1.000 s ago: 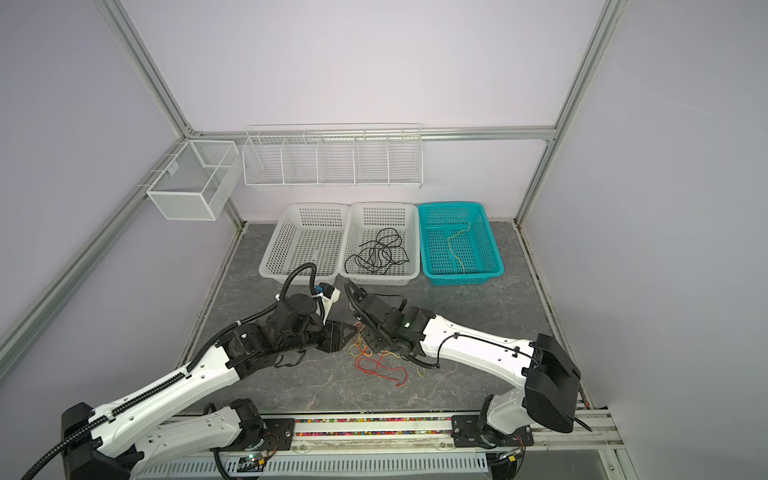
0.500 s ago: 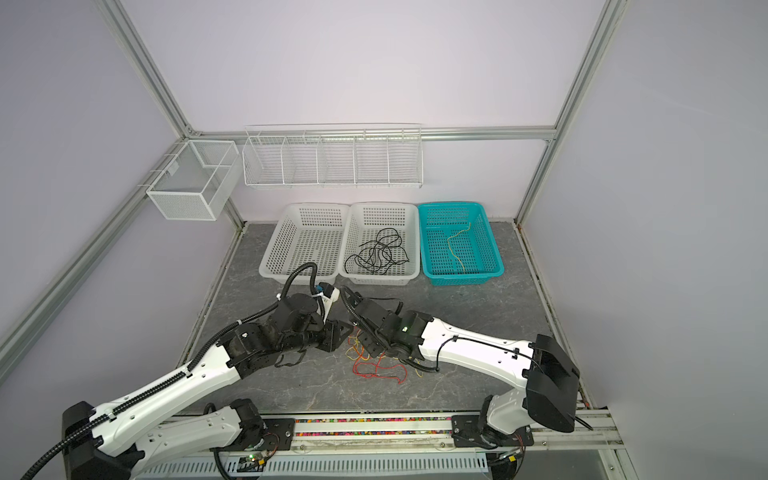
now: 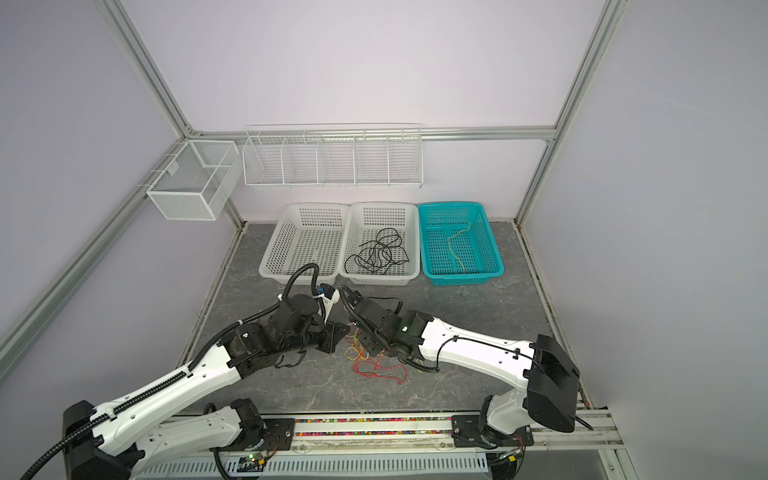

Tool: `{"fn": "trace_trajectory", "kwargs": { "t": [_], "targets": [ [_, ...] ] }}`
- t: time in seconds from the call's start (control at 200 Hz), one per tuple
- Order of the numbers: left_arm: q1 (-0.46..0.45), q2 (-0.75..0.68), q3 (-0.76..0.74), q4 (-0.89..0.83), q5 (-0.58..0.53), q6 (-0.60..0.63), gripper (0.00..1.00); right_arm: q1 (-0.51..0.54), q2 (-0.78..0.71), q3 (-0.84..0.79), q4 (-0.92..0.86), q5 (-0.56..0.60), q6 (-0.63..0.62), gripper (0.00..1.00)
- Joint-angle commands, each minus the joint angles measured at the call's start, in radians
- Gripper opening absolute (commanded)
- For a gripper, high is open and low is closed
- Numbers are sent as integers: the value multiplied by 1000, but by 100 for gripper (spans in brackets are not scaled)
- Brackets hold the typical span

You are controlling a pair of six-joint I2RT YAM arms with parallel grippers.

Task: Untangle the cables
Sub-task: 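Grasp the yellow wires with the left gripper while the right gripper holds the red wire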

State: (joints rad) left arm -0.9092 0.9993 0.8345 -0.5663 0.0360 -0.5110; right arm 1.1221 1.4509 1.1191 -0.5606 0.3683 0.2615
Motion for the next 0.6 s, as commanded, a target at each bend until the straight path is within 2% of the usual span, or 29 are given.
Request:
{"fn": "trace_trajectory", "kwargs": {
  "t": [0.0, 0.235, 0.35, 0.595],
  "targets": [
    [3, -56, 45, -72, -83, 23, 0, 5, -55, -54, 12, 40, 7, 7],
    [2, -141, 78, -160, -142, 49, 0, -56, -108, -134, 8, 59, 70, 7],
    [4, -169, 76, -201, -171, 59, 0, -151, -146, -184, -12, 49, 152, 7],
    [17, -224, 65, -276, -233, 86, 0, -344, -291, -325, 8, -55, 260, 7]
  ]
}}
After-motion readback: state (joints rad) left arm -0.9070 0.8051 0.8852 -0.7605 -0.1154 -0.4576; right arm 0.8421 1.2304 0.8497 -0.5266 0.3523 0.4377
